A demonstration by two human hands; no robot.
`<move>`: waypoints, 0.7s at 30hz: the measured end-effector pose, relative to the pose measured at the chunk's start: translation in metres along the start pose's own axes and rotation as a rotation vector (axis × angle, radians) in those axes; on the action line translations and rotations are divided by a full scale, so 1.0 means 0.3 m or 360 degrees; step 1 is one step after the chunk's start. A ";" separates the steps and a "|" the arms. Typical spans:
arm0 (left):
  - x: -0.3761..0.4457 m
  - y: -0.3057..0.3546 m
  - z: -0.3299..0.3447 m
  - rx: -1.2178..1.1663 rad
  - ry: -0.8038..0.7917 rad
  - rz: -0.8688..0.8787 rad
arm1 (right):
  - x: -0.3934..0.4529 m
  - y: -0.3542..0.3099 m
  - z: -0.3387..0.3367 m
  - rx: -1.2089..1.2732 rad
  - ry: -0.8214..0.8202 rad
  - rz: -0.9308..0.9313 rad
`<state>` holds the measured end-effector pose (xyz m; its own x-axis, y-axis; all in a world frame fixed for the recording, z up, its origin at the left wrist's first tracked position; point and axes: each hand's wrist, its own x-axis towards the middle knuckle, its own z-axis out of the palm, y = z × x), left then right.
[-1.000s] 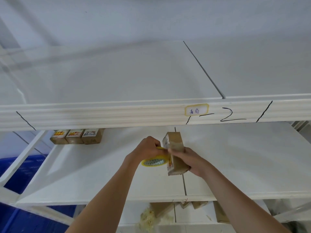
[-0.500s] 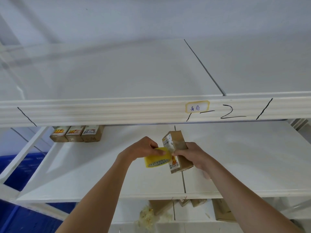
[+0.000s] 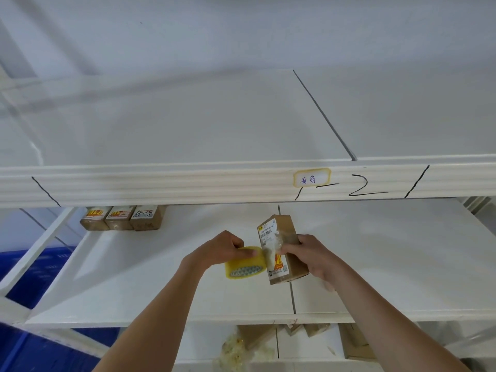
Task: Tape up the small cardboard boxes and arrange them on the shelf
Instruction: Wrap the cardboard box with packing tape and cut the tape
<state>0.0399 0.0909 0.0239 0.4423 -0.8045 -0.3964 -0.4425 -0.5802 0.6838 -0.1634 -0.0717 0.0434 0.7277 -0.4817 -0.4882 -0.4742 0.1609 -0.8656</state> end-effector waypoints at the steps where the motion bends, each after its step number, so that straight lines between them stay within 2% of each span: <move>1: -0.005 -0.013 -0.004 -0.0051 -0.0031 0.0035 | -0.003 0.004 -0.008 0.0005 0.0000 0.0006; 4: -0.001 -0.032 -0.004 -0.0034 -0.0046 0.0047 | -0.011 0.008 -0.017 0.0018 -0.0023 0.0010; 9: 0.038 -0.035 0.022 0.0343 0.0168 -0.0119 | -0.026 0.014 -0.005 0.0052 -0.0035 0.0005; 14: 0.040 -0.040 0.042 0.0254 0.0138 -0.0215 | -0.020 0.018 -0.009 0.0157 -0.0092 0.0032; 21: 0.047 -0.011 0.040 0.0189 0.0005 -0.0191 | -0.019 0.040 -0.012 0.0356 -0.0222 0.0002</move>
<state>0.0381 0.0800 0.0088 0.5000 -0.7281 -0.4689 -0.4755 -0.6833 0.5541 -0.1751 -0.0700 0.0363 0.7958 -0.3604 -0.4865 -0.3651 0.3553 -0.8605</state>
